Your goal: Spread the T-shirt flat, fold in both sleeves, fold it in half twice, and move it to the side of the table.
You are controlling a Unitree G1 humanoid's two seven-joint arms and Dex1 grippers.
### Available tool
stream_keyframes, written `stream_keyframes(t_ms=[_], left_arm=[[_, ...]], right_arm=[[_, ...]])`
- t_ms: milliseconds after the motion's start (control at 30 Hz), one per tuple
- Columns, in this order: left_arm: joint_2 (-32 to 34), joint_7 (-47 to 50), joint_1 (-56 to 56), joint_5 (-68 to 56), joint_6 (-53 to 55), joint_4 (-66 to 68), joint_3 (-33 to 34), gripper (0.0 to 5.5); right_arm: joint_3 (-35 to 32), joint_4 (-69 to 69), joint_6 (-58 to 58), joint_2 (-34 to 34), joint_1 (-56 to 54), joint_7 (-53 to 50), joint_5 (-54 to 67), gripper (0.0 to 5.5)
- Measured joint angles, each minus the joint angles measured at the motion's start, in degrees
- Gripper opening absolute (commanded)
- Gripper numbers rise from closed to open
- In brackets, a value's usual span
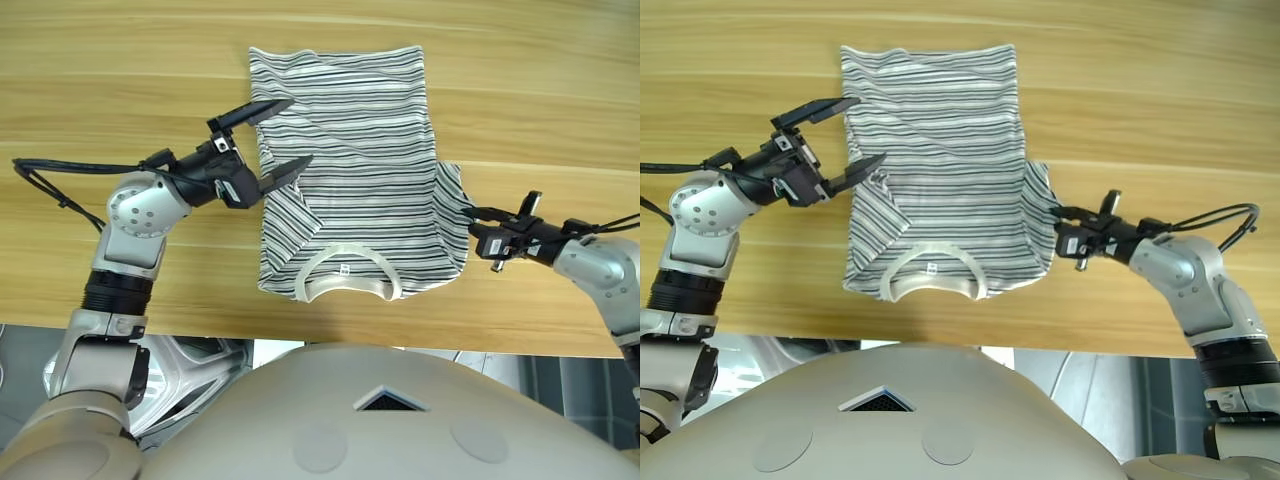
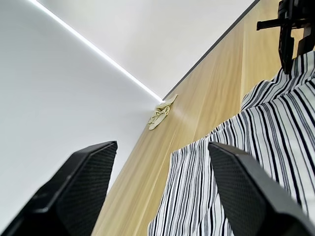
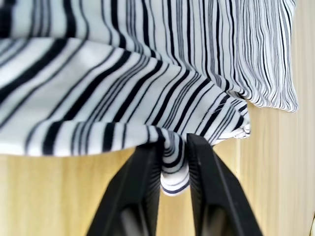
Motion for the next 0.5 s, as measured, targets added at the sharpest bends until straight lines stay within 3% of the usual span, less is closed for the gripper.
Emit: stream_keyframes(t_ms=[67, 267, 500], left_arm=[[-0.2, 0.0, 0.0, 0.0, 0.0, 0.1, 0.0, 3.43], [-0.6, 0.0, 0.0, 0.2, 0.0, -0.1, -0.1, 3.43], [-0.8, 0.2, 0.1, 0.9, -0.2, 0.6, -0.1, 3.43]], right_arm=[[-1.3, 0.1, 0.2, -0.9, 1.0, 0.0, -0.1, 0.04], [-7.0, -1.1, 0.0, -2.9, 3.3, -0.7, 0.5, 0.04], [-3.7, -6.1, 0.2, -0.4, 2.0, -0.3, -1.1, 0.04]])
